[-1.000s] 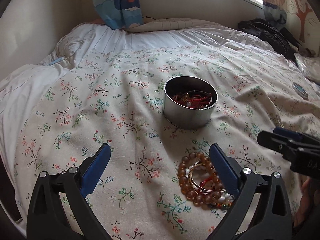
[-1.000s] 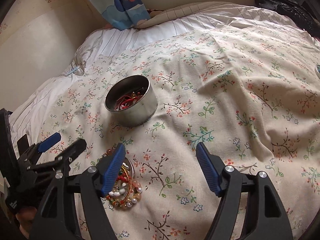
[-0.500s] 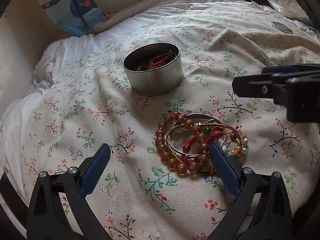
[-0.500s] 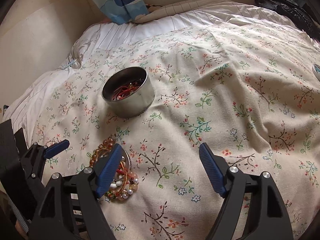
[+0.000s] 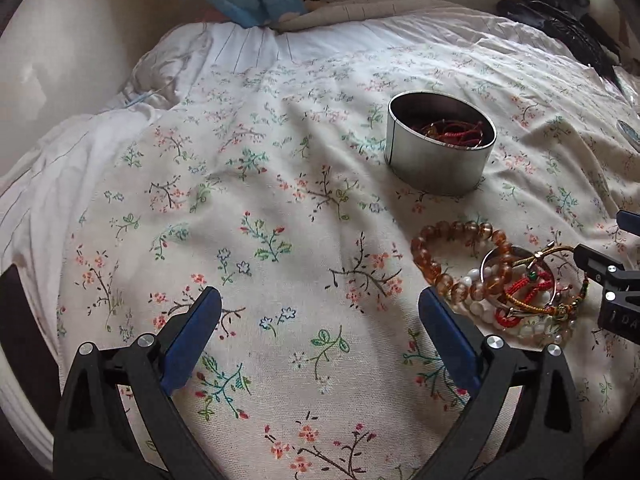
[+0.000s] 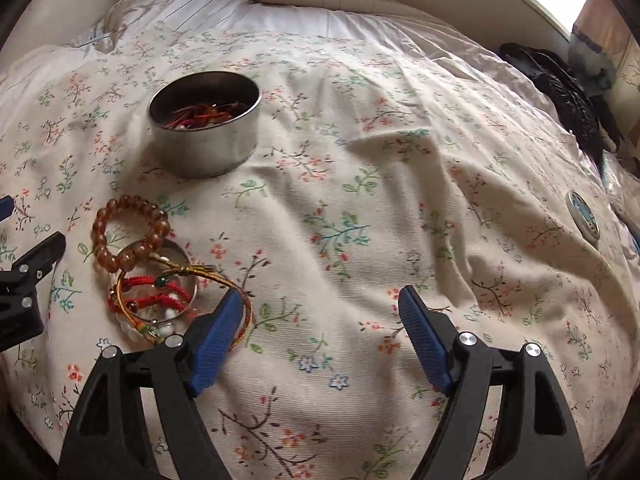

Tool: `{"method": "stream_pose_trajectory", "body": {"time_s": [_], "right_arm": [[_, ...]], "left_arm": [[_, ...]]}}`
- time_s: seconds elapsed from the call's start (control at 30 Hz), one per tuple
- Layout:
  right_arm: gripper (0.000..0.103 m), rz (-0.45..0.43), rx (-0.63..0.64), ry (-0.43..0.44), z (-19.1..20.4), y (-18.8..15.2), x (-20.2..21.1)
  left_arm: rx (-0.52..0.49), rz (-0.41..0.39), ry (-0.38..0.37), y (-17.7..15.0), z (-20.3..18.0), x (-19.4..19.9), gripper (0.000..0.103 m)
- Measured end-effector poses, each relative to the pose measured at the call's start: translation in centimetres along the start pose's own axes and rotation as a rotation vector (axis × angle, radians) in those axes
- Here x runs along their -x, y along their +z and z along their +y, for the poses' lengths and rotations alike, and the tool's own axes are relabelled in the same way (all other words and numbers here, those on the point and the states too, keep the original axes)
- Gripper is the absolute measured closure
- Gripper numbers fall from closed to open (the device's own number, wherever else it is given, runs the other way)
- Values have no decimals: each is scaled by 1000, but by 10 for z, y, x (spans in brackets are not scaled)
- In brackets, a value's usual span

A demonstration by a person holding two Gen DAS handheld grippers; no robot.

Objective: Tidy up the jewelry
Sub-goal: 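Move both open tools back to the remaining jewelry pile, then grasp the gold braided bracelet with the right tool while the left tool grasps the amber bead bracelet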

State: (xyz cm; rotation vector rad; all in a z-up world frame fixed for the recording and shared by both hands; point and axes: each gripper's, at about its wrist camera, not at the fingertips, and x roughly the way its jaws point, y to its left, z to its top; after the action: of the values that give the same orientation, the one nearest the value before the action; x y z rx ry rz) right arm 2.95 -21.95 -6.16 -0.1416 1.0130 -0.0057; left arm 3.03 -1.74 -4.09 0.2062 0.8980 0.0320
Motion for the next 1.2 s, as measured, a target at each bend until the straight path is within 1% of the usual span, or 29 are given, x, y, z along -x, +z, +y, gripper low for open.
{"method": "stream_pose_trajectory", "body": {"time_s": [0.07,0.1,0.17,0.23,0.27,0.3,0.33,0.37,0.4,0.47,0.5,0.53,0.6,0.67,0.7,0.8,0.87,0.93,0.97,1.0,1.07,1.1,1.13,1.2], "right_arm": [[27,4,-14,55,-4,0,0],[27,8,-12,78,-5,0,-1],[27,22,6,77,1,1,-3],[27,33,25,77,6,1,-6],[31,33,30,74,6,1,-6],[40,35,30,76,7,1,-8],[46,42,26,85,7,1,-10],[57,49,24,98,7,1,-12],[65,56,28,113,7,1,-15],[71,56,46,125,11,2,-17],[76,53,53,127,12,2,-17],[78,49,53,124,12,2,-17],[87,44,22,110,5,4,-18],[91,38,-26,102,-7,6,-17],[93,33,-46,105,-12,5,-16],[93,20,-74,126,-17,5,-13],[93,25,-72,150,-16,6,-15],[93,38,-68,147,-14,7,-18],[89,54,-66,149,-14,7,-22],[86,65,-64,145,-13,6,-25],[86,74,-65,150,-12,5,-28],[86,75,-67,154,-12,5,-29],[86,72,-71,162,-13,6,-29],[95,64,-82,199,-15,6,-27]], "left_arm": [[-18,-69,-37,2,-6,11,8],[-35,-84,-41,4,-12,13,8],[-77,-75,-29,6,-25,6,8],[-108,-72,0,11,-36,-2,9],[-112,-74,2,14,-39,-5,11],[-113,-75,-8,16,-41,-7,16],[-117,-69,-12,18,-44,-10,18],[-128,-61,-8,19,-46,-14,23],[-150,-50,-8,20,-50,-19,28],[-197,-28,-3,20,-57,-28,32],[-221,-13,-6,19,-61,-34,37],[-237,4,-14,18,-63,-39,41],[-241,35,-62,17,-64,-45,62],[-236,33,-35,18,-61,-45,81],[-219,32,-42,18,-57,-44,84],[-165,29,-80,20,-47,-40,87],[-156,21,-92,19,-46,-37,87],[-157,9,-100,20,-47,-35,86],[-155,6,-105,21,-48,-35,84],[-154,10,-114,21,-49,-36,75],[-163,18,-116,22,-54,-40,67],[-179,27,-105,21,-57,-42,67],[-195,39,-95,20,-60,-45,67],[-217,42,-66,19,-62,-46,89]]}}
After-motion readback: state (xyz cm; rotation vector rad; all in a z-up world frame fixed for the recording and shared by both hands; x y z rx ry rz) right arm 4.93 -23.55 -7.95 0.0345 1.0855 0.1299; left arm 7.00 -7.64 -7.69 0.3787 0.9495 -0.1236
